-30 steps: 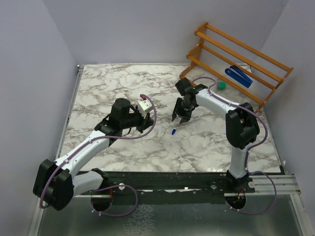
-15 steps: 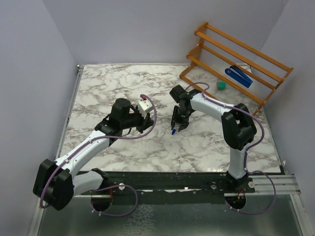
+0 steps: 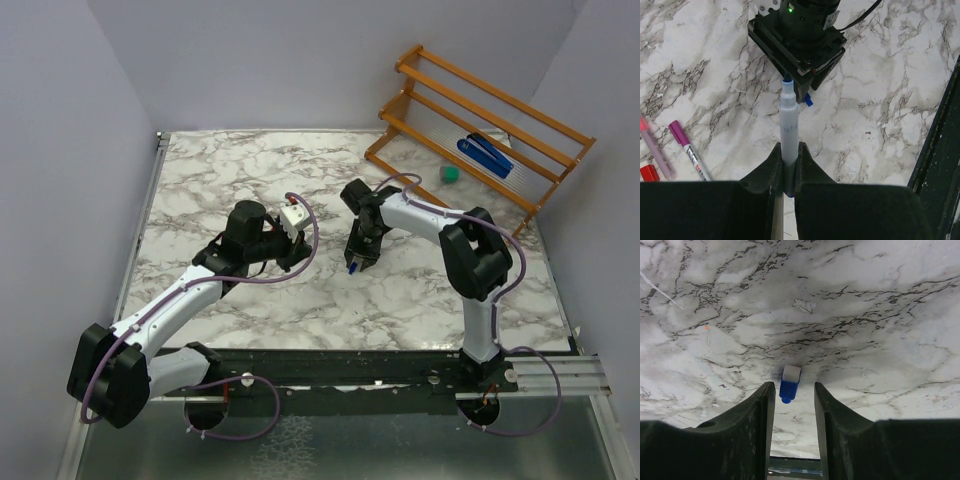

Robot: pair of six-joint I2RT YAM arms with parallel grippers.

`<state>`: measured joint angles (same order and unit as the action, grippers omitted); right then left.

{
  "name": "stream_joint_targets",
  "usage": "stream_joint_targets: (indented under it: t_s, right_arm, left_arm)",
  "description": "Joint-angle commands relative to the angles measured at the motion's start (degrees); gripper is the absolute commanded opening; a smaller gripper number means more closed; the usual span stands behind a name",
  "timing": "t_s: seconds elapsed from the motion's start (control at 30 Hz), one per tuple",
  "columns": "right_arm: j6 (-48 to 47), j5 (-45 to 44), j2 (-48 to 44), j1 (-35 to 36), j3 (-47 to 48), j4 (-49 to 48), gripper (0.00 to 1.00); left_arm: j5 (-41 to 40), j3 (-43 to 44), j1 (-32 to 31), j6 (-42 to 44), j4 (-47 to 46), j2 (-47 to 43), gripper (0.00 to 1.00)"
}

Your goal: Insert the pens into the pen caps

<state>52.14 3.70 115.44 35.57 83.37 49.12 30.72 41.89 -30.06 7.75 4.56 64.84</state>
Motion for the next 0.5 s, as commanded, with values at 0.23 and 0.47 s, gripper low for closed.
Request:
stream_joint_targets:
  t_s: [0.23, 0.47]
  right_arm:
    - [1.0, -2.5, 3.3, 1.6, 2.4, 1.0, 0.19]
    - [0.4, -3.1, 4.0, 1.8, 1.9, 0.5, 0.01]
  left_arm:
    - [0.6, 1.0, 0.4, 0.0, 0.9, -1.7, 0.00]
    - [0.4, 0.9, 0.4, 0.1, 1.2, -2.1, 0.00]
